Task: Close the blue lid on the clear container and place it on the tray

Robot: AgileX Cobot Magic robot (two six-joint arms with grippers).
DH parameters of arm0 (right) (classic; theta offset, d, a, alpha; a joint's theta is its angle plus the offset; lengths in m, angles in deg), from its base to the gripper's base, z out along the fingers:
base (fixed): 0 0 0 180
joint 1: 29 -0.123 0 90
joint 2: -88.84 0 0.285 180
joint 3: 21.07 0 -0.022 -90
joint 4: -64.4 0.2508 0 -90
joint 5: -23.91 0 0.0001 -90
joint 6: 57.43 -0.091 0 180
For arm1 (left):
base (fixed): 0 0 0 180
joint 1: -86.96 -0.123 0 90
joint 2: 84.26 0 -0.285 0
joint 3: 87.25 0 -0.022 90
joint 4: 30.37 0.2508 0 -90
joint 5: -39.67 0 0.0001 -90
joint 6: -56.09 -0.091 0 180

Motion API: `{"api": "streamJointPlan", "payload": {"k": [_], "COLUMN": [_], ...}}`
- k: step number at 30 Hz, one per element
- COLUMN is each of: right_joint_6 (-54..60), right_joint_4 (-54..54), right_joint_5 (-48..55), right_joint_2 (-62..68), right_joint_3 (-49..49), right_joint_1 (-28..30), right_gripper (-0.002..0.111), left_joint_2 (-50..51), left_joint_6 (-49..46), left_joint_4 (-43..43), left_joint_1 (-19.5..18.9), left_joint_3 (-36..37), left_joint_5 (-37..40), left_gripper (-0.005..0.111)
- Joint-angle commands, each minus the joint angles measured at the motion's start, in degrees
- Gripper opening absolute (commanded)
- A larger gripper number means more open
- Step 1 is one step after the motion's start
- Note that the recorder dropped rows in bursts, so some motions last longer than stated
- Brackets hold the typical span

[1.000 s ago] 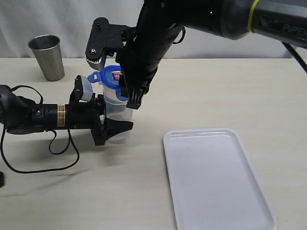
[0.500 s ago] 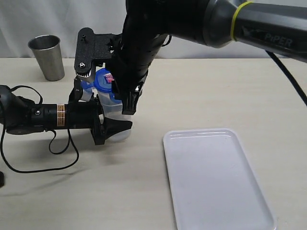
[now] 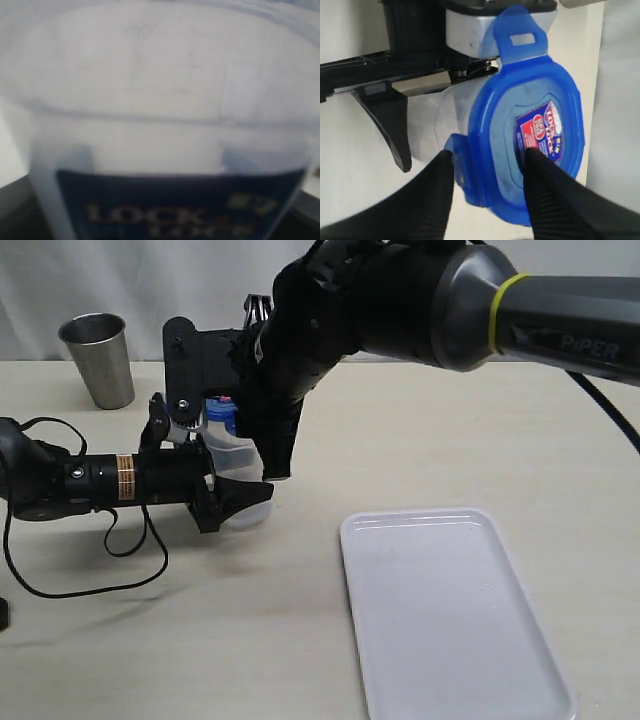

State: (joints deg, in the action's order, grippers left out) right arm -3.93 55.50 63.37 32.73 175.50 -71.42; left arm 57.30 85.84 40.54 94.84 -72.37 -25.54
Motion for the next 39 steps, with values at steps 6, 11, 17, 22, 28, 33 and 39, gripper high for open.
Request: {"api": "streamJointPlan", "payload": {"k": [6, 11, 17, 22, 28, 33, 39], "right_joint_6": [-0.39, -1.42, -5.58, -8.96, -4.12, -9.92, -19.19], "right_joint_4": [2.68, 9.23, 14.74, 24.91, 47.94, 56.67, 56.05], "right_joint_5": [9.18, 9.41, 6.86, 9.64, 14.86, 14.41, 16.68], "right_joint_2": [2.9, -0.56, -3.97, -4.77, -4.77, -4.9, -3.15], "right_joint_3": [-4.03, -3.91, -3.56, 0.66, 3.45, 3.45, 3.45], "right_joint_1": [0.23, 0.44, 1.51, 6.07, 12.67, 17.5, 20.98], "right_gripper": [0.036, 0.044, 0.057, 0.057, 0.057, 0.05, 0.045], "left_joint_2": [-0.44, -0.44, -0.44, -0.44, -0.44, -0.44, -0.44], "left_joint_6": [-7.0, -7.44, -7.2, -7.07, -7.06, -7.06, -6.81], "left_joint_4": [2.77, 1.72, 1.72, 1.84, 1.73, 1.73, 1.73], "left_joint_1": [0.47, -0.33, -0.61, -0.6, -0.6, -0.6, -0.6], "left_joint_3": [-0.12, -0.12, -0.12, -0.12, -0.12, -0.12, -0.12], "left_joint_5": [-4.76, -4.76, -4.76, -4.76, -4.76, -4.76, -4.76], "left_gripper": [0.0, 0.0, 0.0, 0.0, 0.0, 0.0, 0.0]}}
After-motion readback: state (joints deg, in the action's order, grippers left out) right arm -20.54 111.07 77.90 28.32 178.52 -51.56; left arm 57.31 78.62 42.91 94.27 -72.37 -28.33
